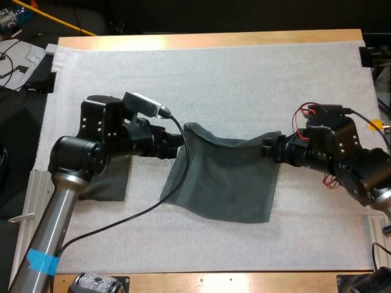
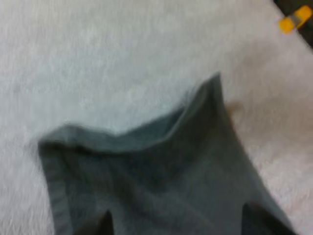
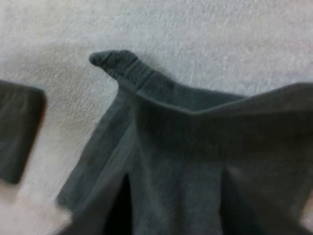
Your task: Pick towel from pile, fold and stack
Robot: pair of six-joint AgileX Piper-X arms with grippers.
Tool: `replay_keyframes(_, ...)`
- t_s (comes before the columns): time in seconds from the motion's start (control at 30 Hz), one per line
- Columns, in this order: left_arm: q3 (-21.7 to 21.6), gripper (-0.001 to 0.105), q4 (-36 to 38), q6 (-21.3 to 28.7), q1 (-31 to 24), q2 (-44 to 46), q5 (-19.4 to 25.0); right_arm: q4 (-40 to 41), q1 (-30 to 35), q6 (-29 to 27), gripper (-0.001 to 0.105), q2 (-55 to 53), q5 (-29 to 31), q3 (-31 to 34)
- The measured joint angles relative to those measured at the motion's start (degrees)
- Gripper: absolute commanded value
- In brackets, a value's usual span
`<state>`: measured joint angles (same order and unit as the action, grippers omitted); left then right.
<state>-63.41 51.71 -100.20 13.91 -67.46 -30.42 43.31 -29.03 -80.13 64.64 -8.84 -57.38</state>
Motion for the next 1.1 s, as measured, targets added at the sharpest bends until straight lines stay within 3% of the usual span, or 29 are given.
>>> replay_keyframes(0.2, 0.2, 0.055, 5.3, 0.7, 0.1, 3.6, 3.0, 2.8, -3.8, 0.0, 0.001, -2.5, 2.5, 0.0)
replay_keyframes(0.6, 0.2, 0.055, 15.6, 1.1, 0.1, 13.3, 5.1, 4.1, -11.1, 1.6, 0.0, -1.1, 5.3, 0.0)
replay_keyframes(0.87, 3.0, 0.055, 17.3, 1.3, 0.1, 14.5, 5.5, 1.7, -10.8, 1.7, 0.0, 10.8, 5.3, -1.2)
replay_keyframes(1.1, 2.2, 0.055, 17.7, 1.3, 0.1, 14.5, 5.5, -2.4, -10.9, 2.2, 0.0, 15.0, 5.3, -1.7)
